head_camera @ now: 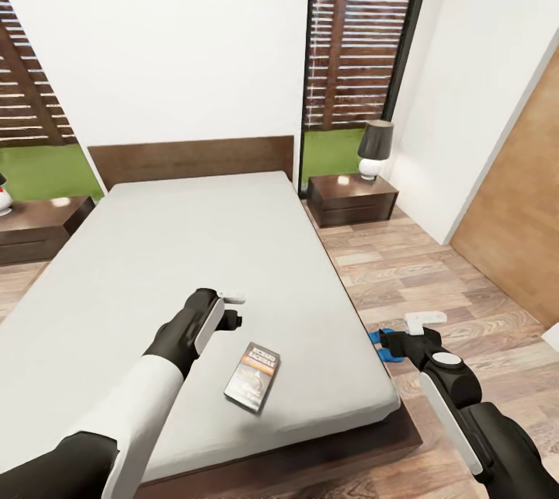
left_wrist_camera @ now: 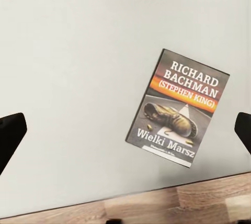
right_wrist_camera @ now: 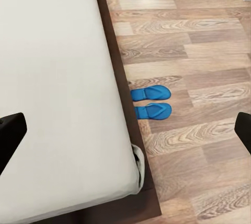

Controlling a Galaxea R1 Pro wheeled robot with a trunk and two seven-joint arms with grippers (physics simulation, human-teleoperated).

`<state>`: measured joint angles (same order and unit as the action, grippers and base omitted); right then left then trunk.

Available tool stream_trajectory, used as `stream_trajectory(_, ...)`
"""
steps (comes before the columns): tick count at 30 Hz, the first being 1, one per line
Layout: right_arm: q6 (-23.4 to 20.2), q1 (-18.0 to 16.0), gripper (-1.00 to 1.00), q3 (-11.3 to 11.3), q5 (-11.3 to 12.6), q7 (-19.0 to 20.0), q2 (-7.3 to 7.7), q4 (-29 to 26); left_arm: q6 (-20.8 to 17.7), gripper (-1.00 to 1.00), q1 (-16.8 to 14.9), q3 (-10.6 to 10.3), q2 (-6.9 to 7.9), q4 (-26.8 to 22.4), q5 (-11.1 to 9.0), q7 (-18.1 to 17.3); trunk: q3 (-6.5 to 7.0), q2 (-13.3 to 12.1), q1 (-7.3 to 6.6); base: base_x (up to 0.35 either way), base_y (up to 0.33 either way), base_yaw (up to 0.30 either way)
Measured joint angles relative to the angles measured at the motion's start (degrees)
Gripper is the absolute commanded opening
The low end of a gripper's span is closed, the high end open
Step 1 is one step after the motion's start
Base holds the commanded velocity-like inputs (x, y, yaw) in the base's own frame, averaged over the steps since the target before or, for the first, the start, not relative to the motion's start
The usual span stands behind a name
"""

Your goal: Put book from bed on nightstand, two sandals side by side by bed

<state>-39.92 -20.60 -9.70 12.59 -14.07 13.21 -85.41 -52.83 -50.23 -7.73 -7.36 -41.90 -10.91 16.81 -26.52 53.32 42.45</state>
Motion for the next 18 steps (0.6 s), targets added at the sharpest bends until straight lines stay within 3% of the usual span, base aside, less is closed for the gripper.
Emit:
stream_trajectory(9, -0.06, 0.0, 1.0, 0.0, 0.0, 0.04, 0.0, -0.17, -0.15, 1.0, -0.01, -0.04, -0.06, -2.11, -0.02, -0.14, -0.73, 0.0, 0.0, 0.0, -0.002, 0.0)
stream_trajectory(15, -0.07, 0.04, 1.0, 0.01, 0.01, 0.06, 0.0, -1.36, -0.76, 1.0, -0.4, -0.64, -0.7, -3.67, -0.18, -0.21, -2.34, 2.39, 1.31, 0.0, 0.0, 0.0)
stream_trajectory(18, -0.07, 0.06, 1.0, 0.04, 0.01, 0.07, 0.0, -1.65, -1.35, 1.0, -2.1, -0.83, -1.09, -3.84, -0.23, -0.22, -3.15, 3.6, 1.97, 0.0, 0.0, 0.0)
